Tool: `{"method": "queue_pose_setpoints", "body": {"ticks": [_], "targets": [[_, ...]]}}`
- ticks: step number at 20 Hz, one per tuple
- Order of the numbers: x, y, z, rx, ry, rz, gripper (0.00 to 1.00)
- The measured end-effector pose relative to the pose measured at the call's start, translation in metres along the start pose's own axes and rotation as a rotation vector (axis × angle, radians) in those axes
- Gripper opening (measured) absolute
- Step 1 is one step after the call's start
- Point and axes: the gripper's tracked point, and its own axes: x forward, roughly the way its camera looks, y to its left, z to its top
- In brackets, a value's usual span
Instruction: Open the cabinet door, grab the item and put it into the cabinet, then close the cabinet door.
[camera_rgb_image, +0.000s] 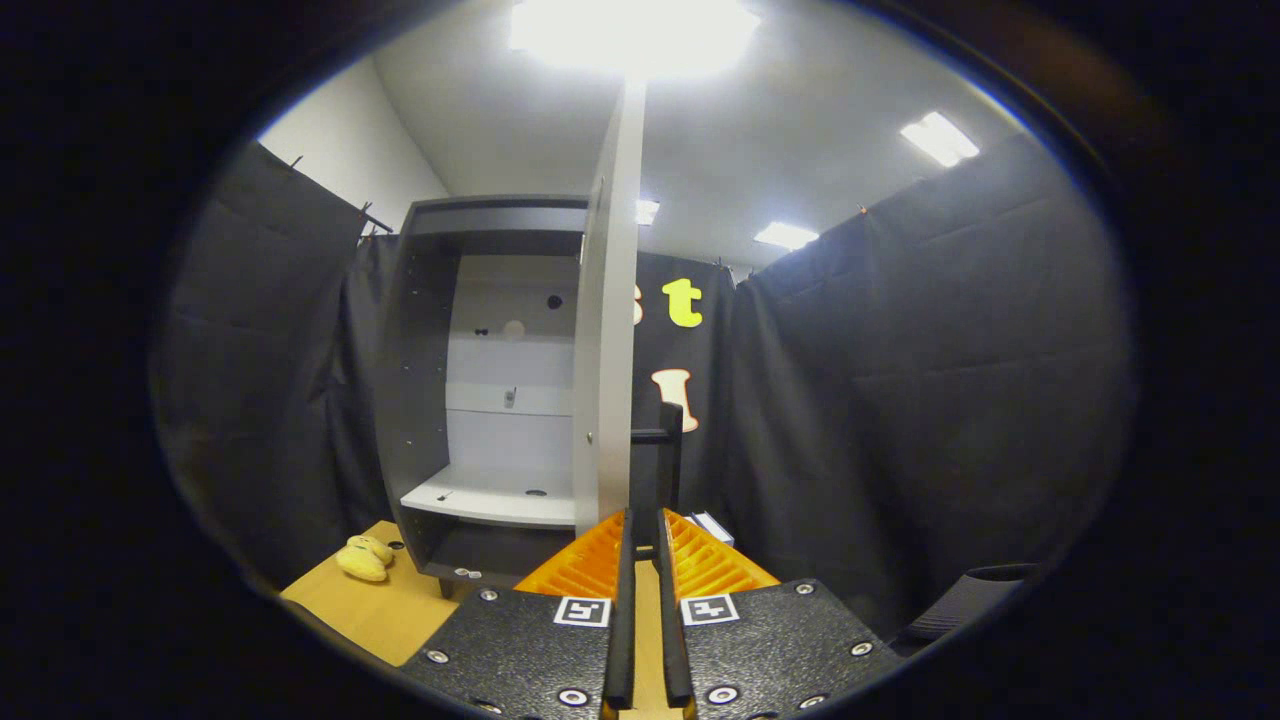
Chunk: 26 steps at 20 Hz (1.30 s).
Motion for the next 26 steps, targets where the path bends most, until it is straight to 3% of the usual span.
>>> {"method": "queue_pose_setpoints", "body": {"ticks": [2,5,7,14,26], "targets": [[-0.001,0.029,-0.007,0.010,-0.013,0.063,0.23],[0.001,0.072,-0.026,0.024,-0.017,0.122,0.83],[0.002,0.102,-0.041,0.053,-0.008,0.173,0.93],[0.013,0.180,-0.109,0.128,0.070,0.277,0.93],[0.009,0.275,-0.273,0.100,0.336,0.388,0.94]]}}
